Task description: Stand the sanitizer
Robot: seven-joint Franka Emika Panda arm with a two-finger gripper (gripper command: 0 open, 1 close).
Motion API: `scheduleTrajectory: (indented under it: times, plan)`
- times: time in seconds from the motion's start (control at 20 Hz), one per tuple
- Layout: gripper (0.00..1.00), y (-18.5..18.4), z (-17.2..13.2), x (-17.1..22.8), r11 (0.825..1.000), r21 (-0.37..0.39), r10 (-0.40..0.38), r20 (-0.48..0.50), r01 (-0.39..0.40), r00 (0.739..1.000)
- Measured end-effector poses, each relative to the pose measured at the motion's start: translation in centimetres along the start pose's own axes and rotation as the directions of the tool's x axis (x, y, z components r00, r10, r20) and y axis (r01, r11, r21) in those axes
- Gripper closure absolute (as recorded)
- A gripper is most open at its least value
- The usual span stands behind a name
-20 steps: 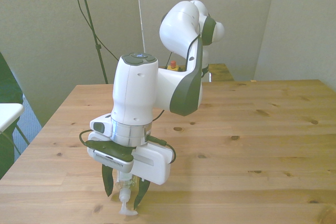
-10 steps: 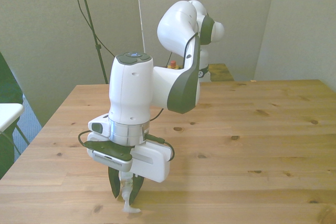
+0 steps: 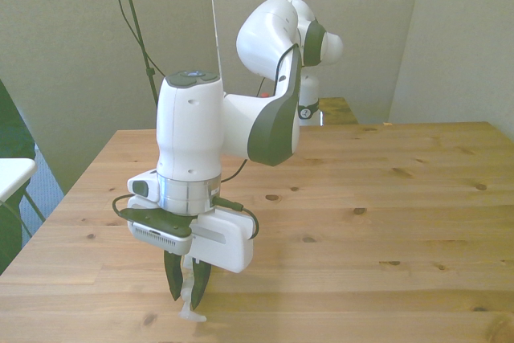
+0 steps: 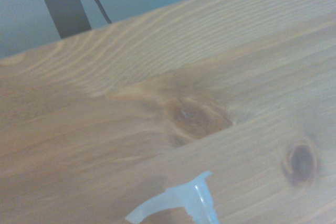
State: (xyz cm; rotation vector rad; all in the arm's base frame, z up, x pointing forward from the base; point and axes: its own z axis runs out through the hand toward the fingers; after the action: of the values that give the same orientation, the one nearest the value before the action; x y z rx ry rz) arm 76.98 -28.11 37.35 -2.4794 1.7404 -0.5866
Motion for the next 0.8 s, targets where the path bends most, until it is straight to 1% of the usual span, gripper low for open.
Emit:
scheduleTrajectory:
  times: [0.1,0.2,0.35,0.5,0.6,0.8]
  plan:
    - [1.0,-0.9,-1.8,-0.2,0.999,0.035,-0.002,-0.023,0.003,1.0]
    - [1.0,-2.1,-3.9,-0.9,0.996,0.086,-0.003,-0.068,0.009,0.998]
    - [1.0,-4.0,-7.8,-2.9,0.986,0.163,-0.009,-0.157,0.035,0.987]
    - [1.0,-5.3,-11.0,-5.5,0.972,0.231,0.006,-0.235,0.05,0.972]
    - [1.0,-5.3,-12.1,-7.2,0.965,0.258,0.016,-0.26,0.053,0.966]
    - [1.0,-3.8,-12.9,-9.9,0.957,0.286,0.022,-0.258,0.054,0.966]
